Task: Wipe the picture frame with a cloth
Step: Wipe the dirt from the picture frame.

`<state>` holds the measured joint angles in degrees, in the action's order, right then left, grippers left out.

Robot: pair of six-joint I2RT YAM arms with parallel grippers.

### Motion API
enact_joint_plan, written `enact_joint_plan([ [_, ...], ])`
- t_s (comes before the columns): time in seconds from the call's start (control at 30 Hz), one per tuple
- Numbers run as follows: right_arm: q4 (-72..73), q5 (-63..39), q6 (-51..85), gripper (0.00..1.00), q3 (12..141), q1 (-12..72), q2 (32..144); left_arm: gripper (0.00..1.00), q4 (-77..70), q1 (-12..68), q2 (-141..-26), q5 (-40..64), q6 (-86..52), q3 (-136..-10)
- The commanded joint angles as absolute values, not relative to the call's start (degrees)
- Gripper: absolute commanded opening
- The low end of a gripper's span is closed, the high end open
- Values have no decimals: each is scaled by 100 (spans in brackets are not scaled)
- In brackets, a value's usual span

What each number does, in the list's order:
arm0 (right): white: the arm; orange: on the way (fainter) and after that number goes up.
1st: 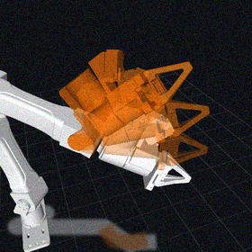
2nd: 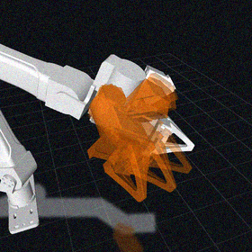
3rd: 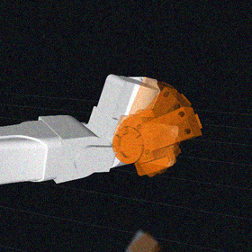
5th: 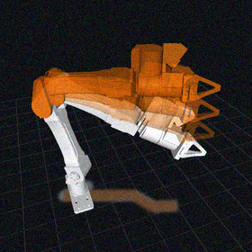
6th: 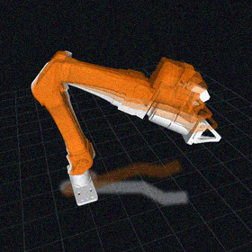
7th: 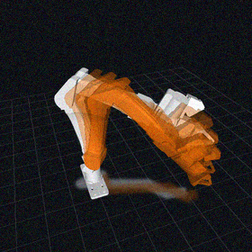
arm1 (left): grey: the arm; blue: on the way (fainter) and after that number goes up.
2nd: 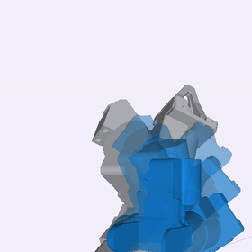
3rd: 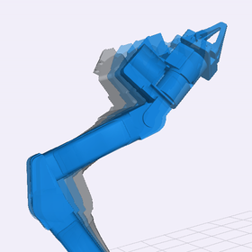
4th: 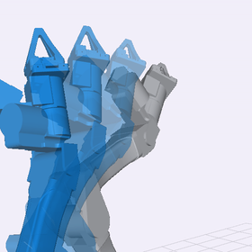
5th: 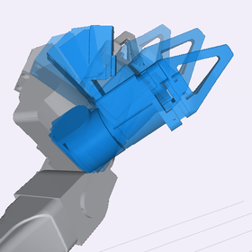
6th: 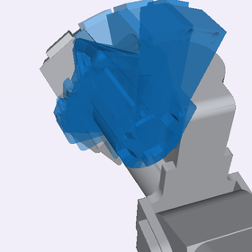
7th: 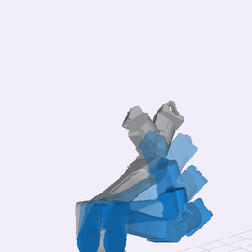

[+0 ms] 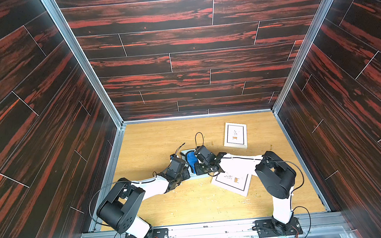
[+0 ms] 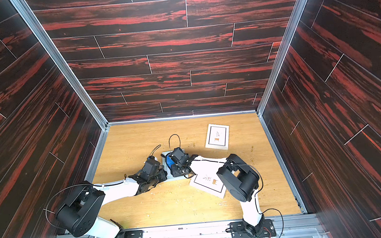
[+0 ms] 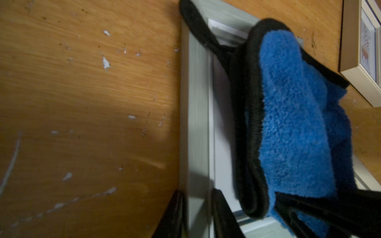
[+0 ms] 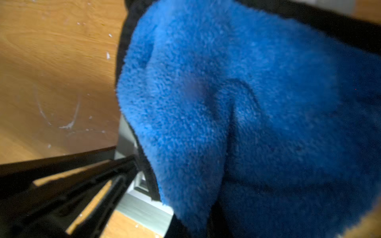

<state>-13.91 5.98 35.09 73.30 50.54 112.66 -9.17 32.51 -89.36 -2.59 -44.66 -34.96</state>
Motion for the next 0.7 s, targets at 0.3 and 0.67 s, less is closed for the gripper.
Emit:
enact_joint_plan([
  [0.3, -1908, 657, 3378, 0, 8499, 4825, 12062, 22, -290, 3207, -9026, -282, -4568, -3287],
  [0.67, -1857, 639, 3709, 0, 7490, 5058, 11399, 22, -275, 3199, -9013, -338, -4606, -3261],
])
